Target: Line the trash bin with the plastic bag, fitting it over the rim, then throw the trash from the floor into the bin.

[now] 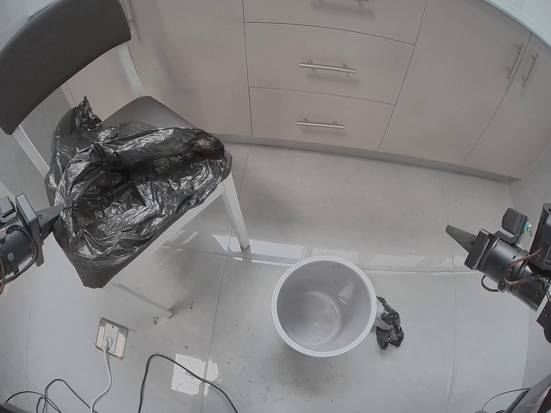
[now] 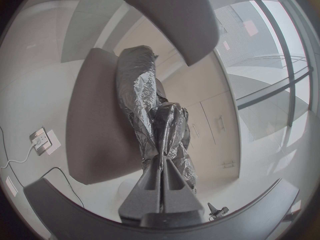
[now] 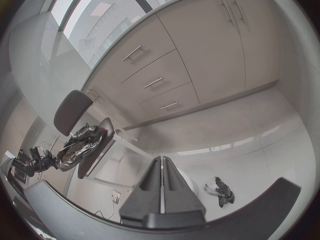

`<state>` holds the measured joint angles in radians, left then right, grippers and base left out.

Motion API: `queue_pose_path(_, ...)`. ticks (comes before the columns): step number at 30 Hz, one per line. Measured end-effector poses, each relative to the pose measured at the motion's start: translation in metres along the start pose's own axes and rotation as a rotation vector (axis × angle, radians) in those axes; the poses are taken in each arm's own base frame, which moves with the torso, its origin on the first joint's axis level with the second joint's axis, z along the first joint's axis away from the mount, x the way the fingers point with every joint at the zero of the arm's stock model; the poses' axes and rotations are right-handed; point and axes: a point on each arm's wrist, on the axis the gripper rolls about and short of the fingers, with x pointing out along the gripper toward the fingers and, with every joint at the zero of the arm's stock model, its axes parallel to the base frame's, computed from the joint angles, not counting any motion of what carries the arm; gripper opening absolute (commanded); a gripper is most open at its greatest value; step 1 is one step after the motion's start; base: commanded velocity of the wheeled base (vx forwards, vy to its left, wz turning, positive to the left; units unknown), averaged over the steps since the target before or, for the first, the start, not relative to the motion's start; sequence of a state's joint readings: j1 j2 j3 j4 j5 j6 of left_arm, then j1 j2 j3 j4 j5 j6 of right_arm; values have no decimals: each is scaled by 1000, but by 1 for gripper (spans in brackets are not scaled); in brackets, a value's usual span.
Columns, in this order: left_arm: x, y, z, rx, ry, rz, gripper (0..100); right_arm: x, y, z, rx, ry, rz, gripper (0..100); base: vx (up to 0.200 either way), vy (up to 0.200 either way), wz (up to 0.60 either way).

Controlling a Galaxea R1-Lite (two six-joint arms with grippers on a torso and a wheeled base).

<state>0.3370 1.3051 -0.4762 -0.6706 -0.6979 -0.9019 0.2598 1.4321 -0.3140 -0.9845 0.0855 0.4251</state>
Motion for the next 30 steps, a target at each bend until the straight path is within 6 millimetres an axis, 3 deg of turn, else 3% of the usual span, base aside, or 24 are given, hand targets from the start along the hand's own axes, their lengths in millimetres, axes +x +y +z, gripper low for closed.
queue_pose_path(21, 3, -65, -64, 93, 334, -336, 0, -2, 9, -16, 0, 100, 110, 0, 0, 0, 0)
queue_pose_path(30, -3, -77, -68, -96, 409, -378, 0, -2, 9, -20, 2, 133, 131, 0, 0, 0, 0)
